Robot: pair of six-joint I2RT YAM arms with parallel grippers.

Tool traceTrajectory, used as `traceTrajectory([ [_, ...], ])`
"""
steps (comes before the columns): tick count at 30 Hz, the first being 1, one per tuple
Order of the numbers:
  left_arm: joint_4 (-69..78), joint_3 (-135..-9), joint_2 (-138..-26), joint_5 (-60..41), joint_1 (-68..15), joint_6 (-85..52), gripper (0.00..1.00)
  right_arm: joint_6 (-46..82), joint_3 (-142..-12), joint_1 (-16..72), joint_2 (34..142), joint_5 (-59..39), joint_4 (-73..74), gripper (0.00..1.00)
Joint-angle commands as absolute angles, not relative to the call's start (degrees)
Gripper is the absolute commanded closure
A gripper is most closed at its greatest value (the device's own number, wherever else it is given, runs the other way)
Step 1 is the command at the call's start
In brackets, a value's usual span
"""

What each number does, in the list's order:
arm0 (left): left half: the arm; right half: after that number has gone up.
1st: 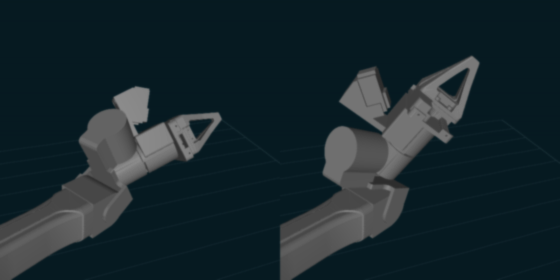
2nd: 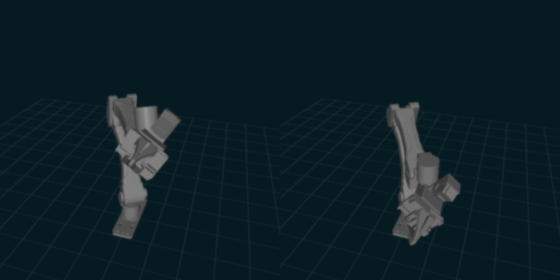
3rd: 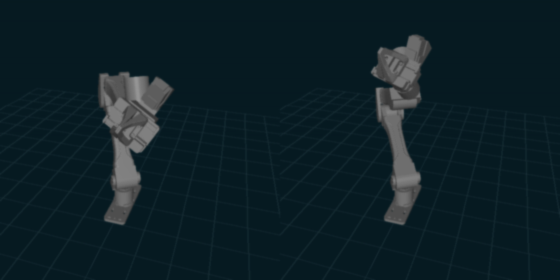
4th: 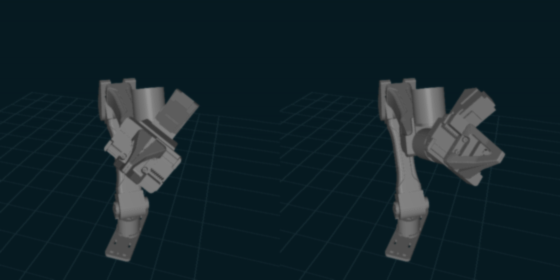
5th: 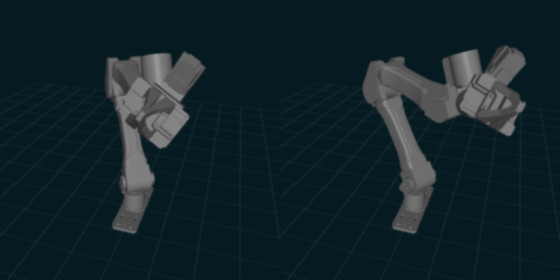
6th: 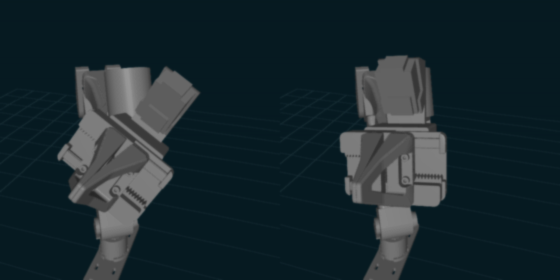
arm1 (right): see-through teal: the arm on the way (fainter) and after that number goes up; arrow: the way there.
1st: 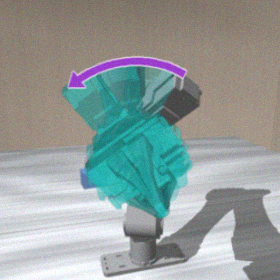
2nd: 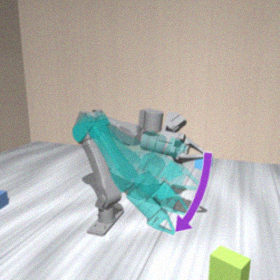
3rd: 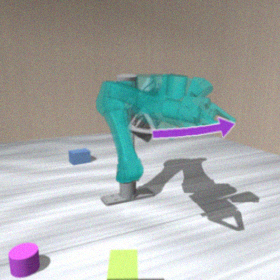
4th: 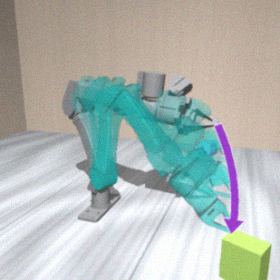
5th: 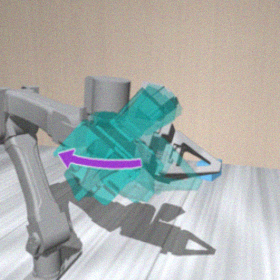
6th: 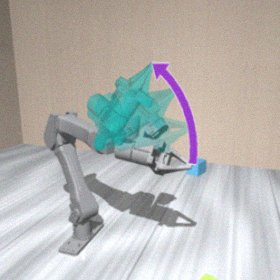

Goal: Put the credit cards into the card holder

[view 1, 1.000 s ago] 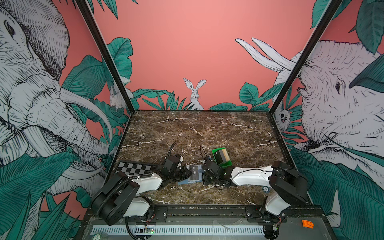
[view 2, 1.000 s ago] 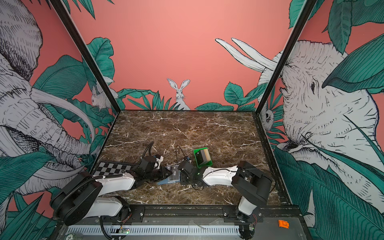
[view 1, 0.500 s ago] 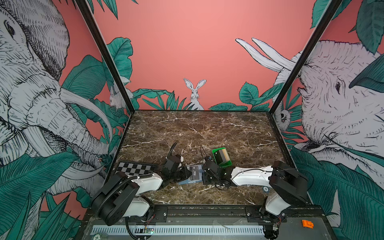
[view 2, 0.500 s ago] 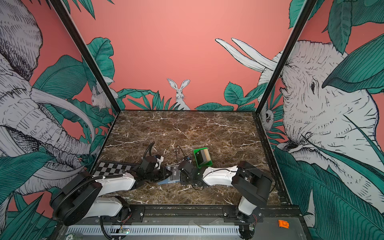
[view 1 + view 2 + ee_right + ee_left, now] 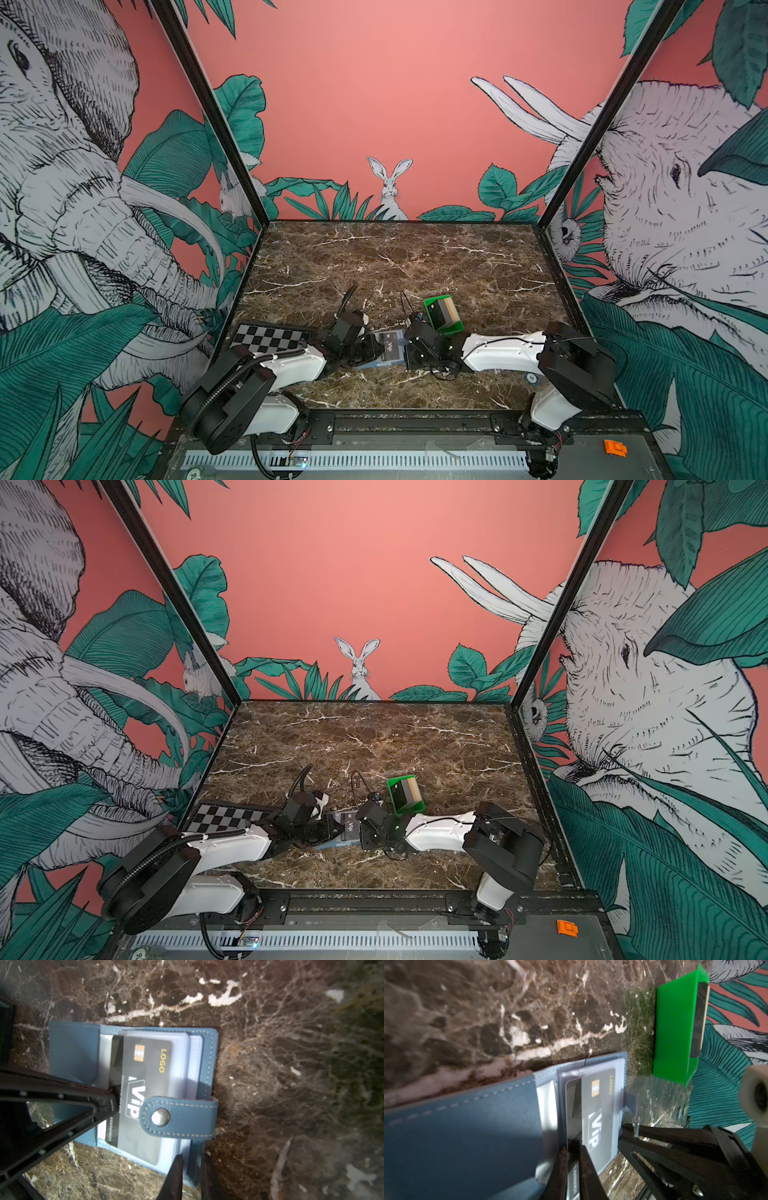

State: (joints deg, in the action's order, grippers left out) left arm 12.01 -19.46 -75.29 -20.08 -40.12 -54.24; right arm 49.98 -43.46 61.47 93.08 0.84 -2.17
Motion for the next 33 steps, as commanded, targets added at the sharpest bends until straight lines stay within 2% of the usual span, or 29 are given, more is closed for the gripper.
traceTrajectory([
  [1, 7.95, -21.05, -74.75, -21.47, -42.39, -53.46, 0.86, 50.54, -43.24, 61.72, 94.52, 0.90, -2.06, 0.83],
  [11, 4.37, -23.32, -74.68, -19.52, -43.58, -51.86, 0.83, 50.68, -43.15, 61.73, 94.42, 0.79, -2.01, 0.83],
  [33, 4.62, -24.63, -75.29, -18.53, -44.65, -51.15, 0.83, 50.71, -42.74, 61.73, 93.92, 0.74, -1.83, 0.83],
])
